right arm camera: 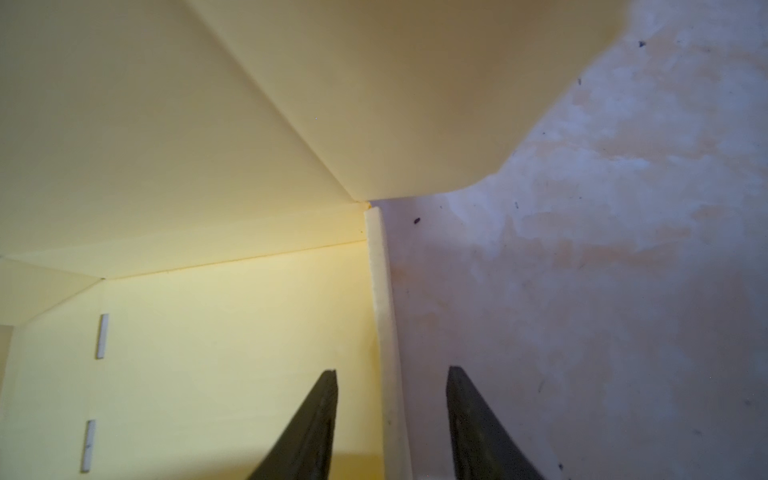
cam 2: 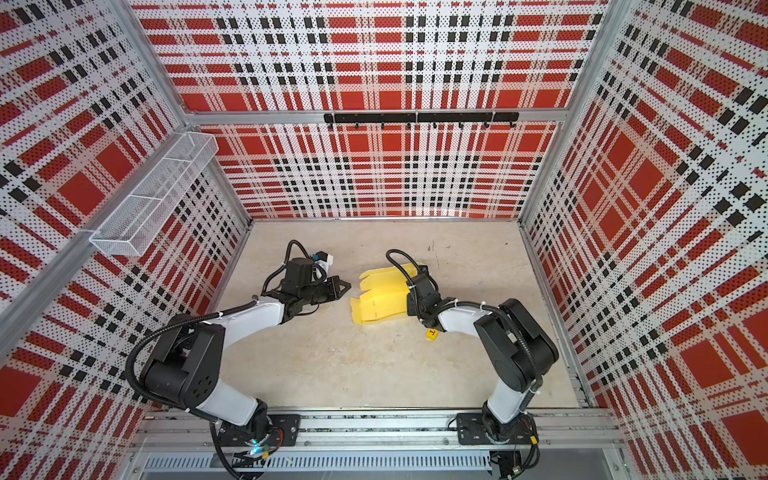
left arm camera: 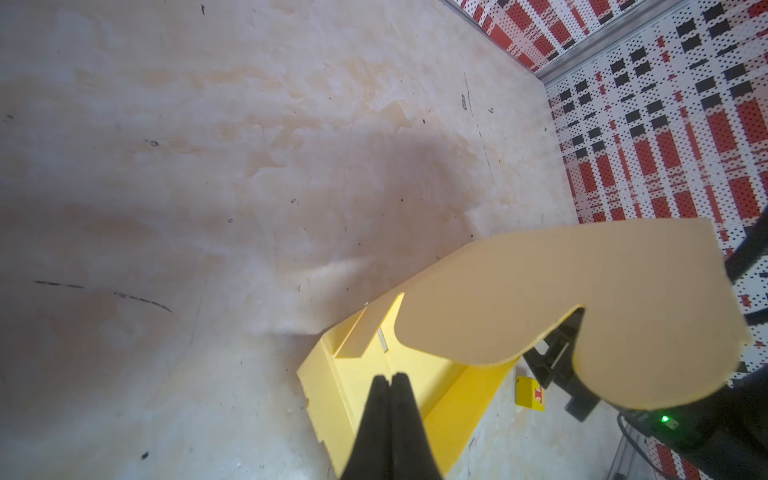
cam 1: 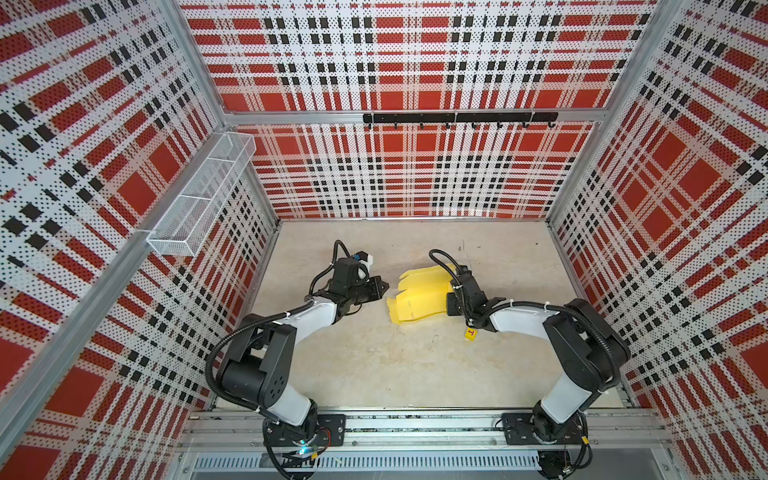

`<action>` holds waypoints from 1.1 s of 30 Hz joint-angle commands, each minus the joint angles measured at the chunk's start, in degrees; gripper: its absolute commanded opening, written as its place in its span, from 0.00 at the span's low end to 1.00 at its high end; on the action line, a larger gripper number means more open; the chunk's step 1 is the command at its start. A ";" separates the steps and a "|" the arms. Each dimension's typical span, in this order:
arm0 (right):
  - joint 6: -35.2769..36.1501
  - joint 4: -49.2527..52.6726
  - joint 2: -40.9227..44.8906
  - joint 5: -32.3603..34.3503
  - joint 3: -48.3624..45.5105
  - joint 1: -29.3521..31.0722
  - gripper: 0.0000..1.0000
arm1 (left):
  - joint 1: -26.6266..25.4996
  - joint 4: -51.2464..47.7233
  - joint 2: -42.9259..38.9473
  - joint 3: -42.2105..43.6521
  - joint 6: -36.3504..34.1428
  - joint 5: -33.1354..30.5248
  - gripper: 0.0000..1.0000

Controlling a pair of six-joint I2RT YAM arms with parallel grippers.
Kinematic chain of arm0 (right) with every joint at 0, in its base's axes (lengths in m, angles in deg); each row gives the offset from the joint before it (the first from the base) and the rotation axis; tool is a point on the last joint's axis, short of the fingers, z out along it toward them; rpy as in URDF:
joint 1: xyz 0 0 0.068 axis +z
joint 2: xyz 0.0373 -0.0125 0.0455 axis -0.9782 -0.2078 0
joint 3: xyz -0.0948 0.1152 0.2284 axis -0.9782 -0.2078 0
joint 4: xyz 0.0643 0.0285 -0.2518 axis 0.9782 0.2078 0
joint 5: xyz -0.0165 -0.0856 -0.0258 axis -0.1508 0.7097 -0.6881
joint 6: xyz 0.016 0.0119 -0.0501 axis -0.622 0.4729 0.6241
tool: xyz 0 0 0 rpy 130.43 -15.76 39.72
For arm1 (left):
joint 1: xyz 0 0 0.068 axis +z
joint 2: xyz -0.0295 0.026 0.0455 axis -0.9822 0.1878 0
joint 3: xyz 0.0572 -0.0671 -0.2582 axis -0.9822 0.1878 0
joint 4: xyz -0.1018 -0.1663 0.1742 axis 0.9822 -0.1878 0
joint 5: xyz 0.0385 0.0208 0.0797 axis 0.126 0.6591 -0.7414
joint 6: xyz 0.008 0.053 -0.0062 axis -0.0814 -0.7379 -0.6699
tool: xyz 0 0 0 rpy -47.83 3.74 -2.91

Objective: Fold the paper box

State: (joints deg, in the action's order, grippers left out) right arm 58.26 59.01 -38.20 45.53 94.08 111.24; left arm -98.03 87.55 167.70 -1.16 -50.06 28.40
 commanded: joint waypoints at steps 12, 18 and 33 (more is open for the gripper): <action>1.39 -2.50 -0.57 -0.65 1.18 -0.36 0.16 | 0.19 2.09 0.63 -0.99 4.07 -0.93 0.00; 1.75 -3.12 4.68 -0.86 -0.64 -0.35 0.10 | -1.10 -1.60 -0.76 -3.13 3.03 1.05 0.00; 0.76 -2.49 7.94 -0.54 -1.51 -0.19 0.08 | -1.10 -6.52 -1.13 -8.16 1.40 3.60 0.00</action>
State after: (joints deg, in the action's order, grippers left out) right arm 59.35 57.92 -30.40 44.26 92.27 111.02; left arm -98.88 83.18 167.83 -7.10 -47.59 31.28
